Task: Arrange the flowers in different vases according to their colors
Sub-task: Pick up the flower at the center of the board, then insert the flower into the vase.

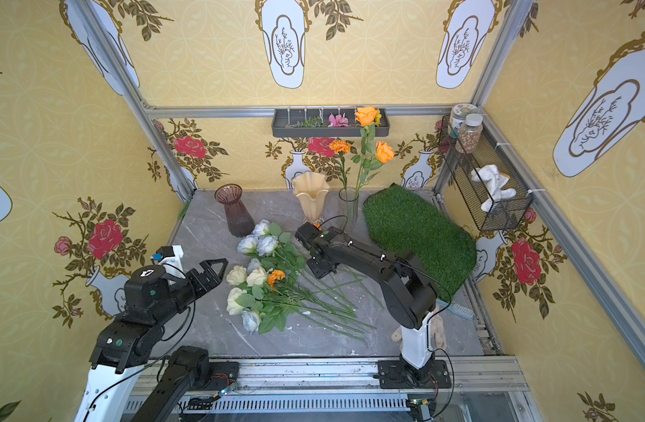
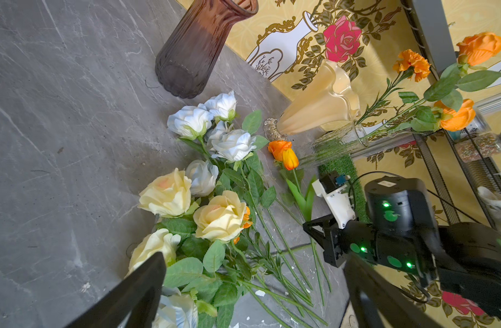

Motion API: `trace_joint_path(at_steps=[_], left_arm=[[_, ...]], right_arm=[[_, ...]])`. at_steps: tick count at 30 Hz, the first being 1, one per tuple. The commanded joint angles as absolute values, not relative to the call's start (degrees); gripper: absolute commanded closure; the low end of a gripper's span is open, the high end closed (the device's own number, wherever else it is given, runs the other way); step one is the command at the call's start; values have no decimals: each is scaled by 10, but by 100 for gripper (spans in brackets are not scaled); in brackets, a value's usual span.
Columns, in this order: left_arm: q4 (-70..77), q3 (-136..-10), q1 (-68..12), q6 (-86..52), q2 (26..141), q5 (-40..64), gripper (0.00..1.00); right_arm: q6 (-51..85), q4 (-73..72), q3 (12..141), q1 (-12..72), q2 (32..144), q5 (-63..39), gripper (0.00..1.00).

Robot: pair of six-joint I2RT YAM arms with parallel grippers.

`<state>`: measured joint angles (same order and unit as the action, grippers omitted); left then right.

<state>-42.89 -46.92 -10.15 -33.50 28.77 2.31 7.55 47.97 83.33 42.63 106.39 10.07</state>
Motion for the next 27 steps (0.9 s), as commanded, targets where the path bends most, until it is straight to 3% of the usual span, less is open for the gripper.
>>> trace_joint_path(at_steps=[1,7,12,14,17,27], left_arm=[[-424,-471,-102,-334,284,23,0],[-424,-471,-102,-334,280,25,0],[-423,-470,-102,-334,270,23,0],[-423,-470,-102,-335,266,23,0],[-422,-469,-101,-334,263,23,0],[-421,-469,-101,-333,259,29,0]], right_arm=[[74,474,839,427,1023,120,100],[103,308,798,395,874,55,100],[112,5,681,347,748,15,100],[84,-159,621,343,717,57,100],[30,-322,596,335,725,127,100],[33,-400,720,232,844,144,100]])
